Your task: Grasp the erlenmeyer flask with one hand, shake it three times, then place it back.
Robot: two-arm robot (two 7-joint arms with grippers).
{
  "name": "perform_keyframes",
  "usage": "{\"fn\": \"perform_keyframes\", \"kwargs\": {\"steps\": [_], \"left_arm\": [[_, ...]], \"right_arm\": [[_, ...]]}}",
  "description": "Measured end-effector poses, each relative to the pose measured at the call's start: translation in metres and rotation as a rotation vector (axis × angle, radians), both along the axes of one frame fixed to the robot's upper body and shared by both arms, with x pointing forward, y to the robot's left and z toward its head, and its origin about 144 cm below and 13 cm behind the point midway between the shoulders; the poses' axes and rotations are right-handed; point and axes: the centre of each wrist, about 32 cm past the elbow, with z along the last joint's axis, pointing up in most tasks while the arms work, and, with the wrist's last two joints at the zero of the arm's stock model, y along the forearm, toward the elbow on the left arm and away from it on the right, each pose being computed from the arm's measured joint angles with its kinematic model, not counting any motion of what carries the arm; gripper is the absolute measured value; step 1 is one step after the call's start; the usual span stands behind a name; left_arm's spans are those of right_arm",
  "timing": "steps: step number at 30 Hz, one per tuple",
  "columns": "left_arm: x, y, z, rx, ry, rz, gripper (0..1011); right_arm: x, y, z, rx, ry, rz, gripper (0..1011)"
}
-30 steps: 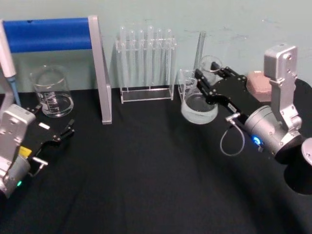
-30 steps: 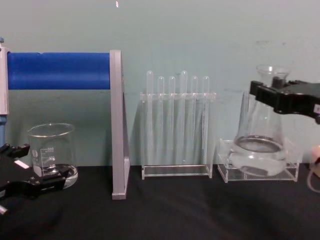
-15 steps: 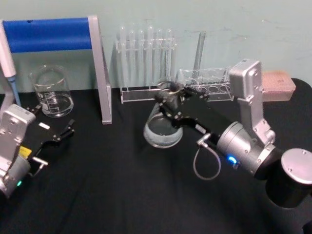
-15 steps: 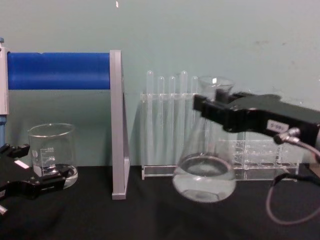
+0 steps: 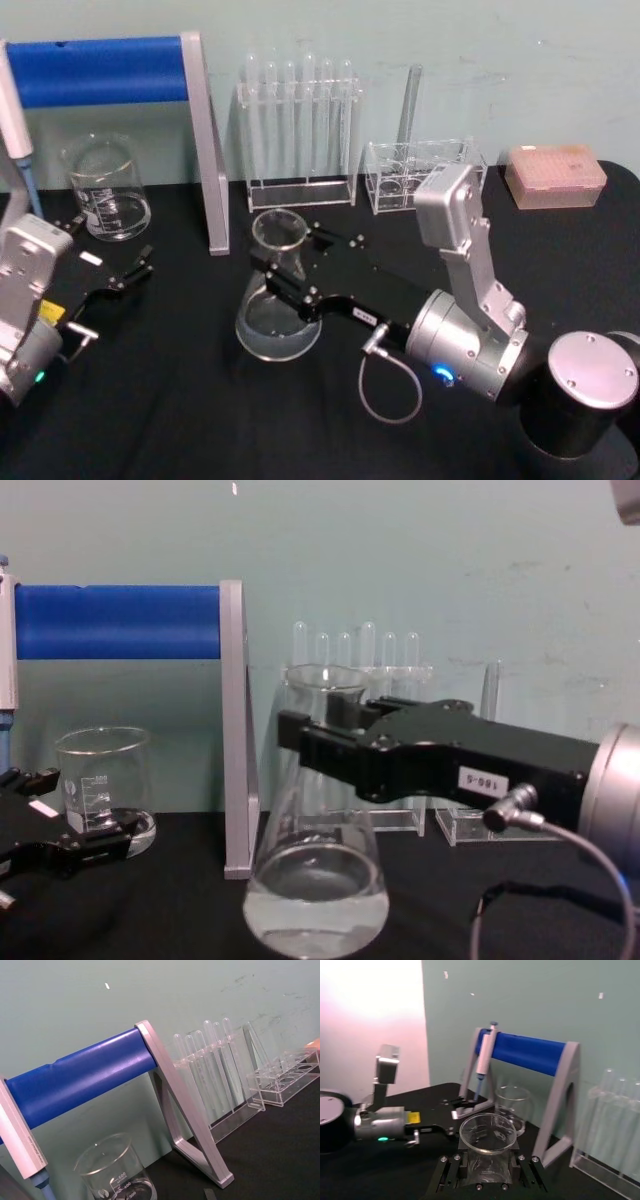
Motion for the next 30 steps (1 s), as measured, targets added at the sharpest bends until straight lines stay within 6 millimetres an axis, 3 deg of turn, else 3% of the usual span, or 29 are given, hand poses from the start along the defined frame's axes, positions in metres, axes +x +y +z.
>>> {"fn": "perform_keyframes", "kwargs": {"steps": [15,30], "left_arm": [[0.0,0.0,0.0,0.0,0.0,0.0,1001],[0.0,0.0,0.0,0.0,0.0,0.0,1001]], "right_arm": [[-0.002,0.002,0.0,-0.001,0.003,0.017,453],[0.021,-0.027,0.006,0.013,-0.033,-0.194,453]]}}
